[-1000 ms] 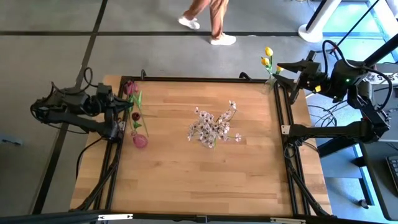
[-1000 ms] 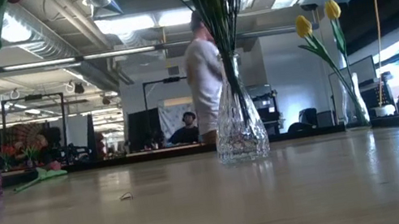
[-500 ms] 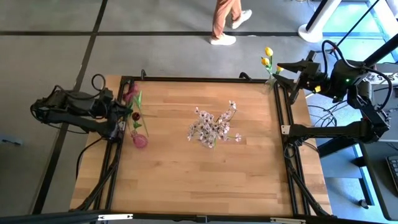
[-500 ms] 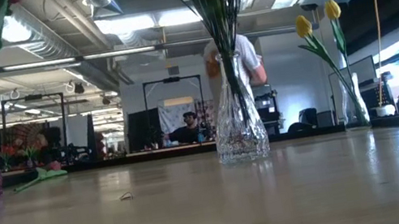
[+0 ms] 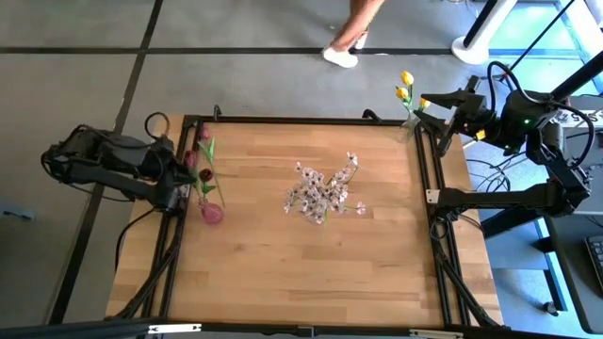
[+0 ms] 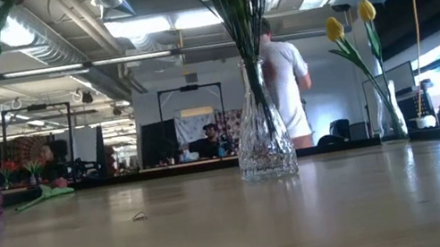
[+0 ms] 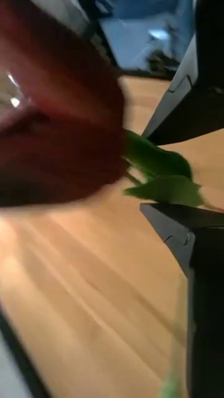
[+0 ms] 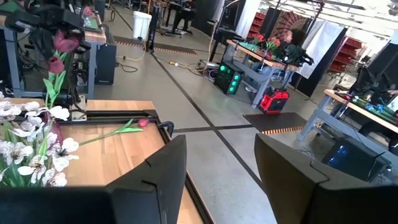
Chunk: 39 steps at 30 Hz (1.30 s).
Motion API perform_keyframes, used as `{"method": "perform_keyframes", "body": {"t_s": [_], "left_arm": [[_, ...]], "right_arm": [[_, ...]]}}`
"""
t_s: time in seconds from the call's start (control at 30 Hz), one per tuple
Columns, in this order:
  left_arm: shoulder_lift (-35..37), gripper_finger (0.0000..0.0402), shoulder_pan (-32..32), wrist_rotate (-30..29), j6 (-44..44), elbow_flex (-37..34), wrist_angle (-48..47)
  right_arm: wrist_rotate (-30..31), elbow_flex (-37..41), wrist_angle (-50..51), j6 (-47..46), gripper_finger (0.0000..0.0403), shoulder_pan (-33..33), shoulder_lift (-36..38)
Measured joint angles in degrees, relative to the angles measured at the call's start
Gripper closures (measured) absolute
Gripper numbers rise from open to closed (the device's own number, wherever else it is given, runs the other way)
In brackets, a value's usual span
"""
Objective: Sort flowers into vase by color
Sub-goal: Put the right red tulip into the violet vase, then put the red tulip into the violet vase
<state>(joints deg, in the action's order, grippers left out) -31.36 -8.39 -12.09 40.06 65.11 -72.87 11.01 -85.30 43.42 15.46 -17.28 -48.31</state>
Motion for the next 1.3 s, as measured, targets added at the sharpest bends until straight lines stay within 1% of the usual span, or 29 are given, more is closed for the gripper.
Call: {"method": "perform_keyframes", "body": {"t_s": [0.17,0.37,0.53,0.7,0.77,0.8,0.83,0.93,0.97,1.0,1.13,1.17,1.23,1.3], "left_arm": [[-4.67,0.0245,0.01,2.85,3.48,4.08,-11.45],[-7.61,0.0244,-0.01,3.91,5.35,8.03,-17.37],[-7.67,0.0245,0.01,6.51,6.89,14.27,-16.97],[-7.8,0.0255,-0.01,11.27,9.32,17.73,-17.11],[-7.69,0.0258,-0.01,9.96,9.1,19.09,-16.54],[-7.69,0.026,-0.01,7.17,9.0,19.77,-16.3],[-7.69,0.0261,-0.01,2.59,8.78,20.32,-16.11],[-7.61,0.0265,0.01,-16.43,9.37,20.8,-14.5],[-7.58,0.0266,0.01,-21.94,10.97,20.72,-14.32],[-7.58,0.0267,0.01,-26.22,13.03,20.42,-14.39],[-8.44,0.0271,0.01,-41.11,22.35,17.32,-14.88],[-8.52,0.0272,0.01,-43.98,24.93,16.17,-14.92],[-8.55,0.0272,0.41,-48.39,30.22,13.48,-14.94],[-8.83,0.0272,1.62,-51.27,34.22,10.74,-15.03]], "right_arm": [[0.01,0.0,0.02,0.02,0.0214,0.0,0.0],[0.03,0.0,0.02,0.11,0.0214,0.0,0.0],[0.01,0.0,0.03,0.2,0.0214,0.02,0.0],[0.01,0.0,0.07,0.24,0.0214,0.0,0.0],[-0.01,0.0,0.11,0.26,0.0214,0.0,0.0],[-0.01,0.01,0.11,0.26,0.0214,0.0,0.0],[-0.01,0.02,0.11,0.27,0.0214,0.01,0.0],[0.12,0.02,0.13,1.16,0.0214,0.0,0.0],[0.47,0.02,0.13,1.44,0.0214,0.0,0.0],[0.64,0.02,0.13,1.53,0.0214,0.0,-0.04],[1.02,0.02,0.13,1.66,0.0214,0.0,-0.73],[1.02,0.02,0.11,1.94,0.0214,0.0,-1.02],[1.02,0.02,0.1,2.6,0.0214,0.0,-1.68],[1.02,0.02,0.09,2.89,0.0214,0.0,-2.47]]}}
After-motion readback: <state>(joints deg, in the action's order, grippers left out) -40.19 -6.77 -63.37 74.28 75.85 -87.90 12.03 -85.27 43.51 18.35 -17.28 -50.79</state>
